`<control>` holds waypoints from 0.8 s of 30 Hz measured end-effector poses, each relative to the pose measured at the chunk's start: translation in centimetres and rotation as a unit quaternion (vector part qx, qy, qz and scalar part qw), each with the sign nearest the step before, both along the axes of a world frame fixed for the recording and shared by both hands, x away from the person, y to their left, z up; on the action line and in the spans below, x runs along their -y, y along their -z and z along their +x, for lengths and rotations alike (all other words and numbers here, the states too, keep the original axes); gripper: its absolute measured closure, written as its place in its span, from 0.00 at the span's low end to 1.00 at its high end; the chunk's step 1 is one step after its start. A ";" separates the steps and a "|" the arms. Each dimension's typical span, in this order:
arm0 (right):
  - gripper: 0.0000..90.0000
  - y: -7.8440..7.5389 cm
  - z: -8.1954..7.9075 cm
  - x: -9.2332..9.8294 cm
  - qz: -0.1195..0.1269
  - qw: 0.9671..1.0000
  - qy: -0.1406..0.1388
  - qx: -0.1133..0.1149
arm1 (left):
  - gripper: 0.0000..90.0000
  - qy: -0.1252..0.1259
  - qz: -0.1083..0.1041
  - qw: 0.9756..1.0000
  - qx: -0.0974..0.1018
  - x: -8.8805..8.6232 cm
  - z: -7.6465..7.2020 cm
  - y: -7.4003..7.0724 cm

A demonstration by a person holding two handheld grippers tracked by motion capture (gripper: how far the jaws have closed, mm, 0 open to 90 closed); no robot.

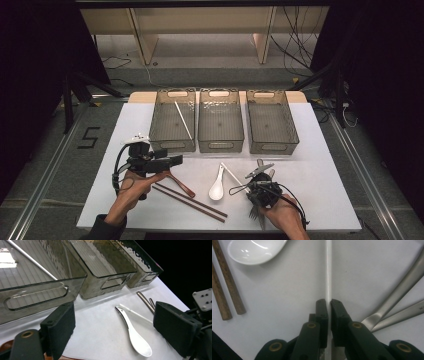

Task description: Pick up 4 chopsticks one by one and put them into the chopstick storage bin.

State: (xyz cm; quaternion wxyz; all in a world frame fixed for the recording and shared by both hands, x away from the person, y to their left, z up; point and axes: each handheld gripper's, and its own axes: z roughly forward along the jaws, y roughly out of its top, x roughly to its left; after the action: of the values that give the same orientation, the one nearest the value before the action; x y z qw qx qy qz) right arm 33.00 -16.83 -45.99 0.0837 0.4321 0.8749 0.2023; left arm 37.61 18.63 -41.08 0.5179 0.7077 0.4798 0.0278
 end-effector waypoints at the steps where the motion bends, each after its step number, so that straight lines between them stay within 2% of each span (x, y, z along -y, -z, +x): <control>1: 0.95 -0.2 0.0 0.1 0.004 1.000 0.001 0.006 | 0.19 0.000 0.000 1.000 0.000 0.0 0.0 0.0; 8: 0.95 -2.2 -0.1 0.5 0.039 0.998 0.001 0.046 | 0.19 -0.003 0.000 1.000 -0.006 0.3 0.0 0.1; 13: 0.95 -3.4 -0.1 0.0 0.070 0.994 -0.006 0.084 | 0.19 -0.002 -0.003 1.000 -0.013 0.9 -0.1 0.2; 16: 0.95 -3.7 -0.2 -0.4 0.074 0.993 -0.009 0.093 | 0.19 -0.002 -0.008 1.000 -0.017 1.4 -0.1 0.2; 17: 0.95 -3.8 -0.3 -0.7 0.081 0.992 -0.013 0.101 | 0.19 -0.002 -0.009 1.000 -0.019 1.6 -0.1 0.3; 24: 0.95 -4.4 -0.3 -1.7 0.098 0.988 -0.024 0.117 | 0.20 -0.005 -0.047 0.998 -0.044 2.9 -0.3 0.9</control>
State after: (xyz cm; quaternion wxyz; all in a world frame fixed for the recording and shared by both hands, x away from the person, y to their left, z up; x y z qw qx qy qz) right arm 32.71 -15.15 -41.61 0.1380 0.3901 0.8452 0.3383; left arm 37.31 15.72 -42.03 0.5286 0.6808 0.5065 -0.0228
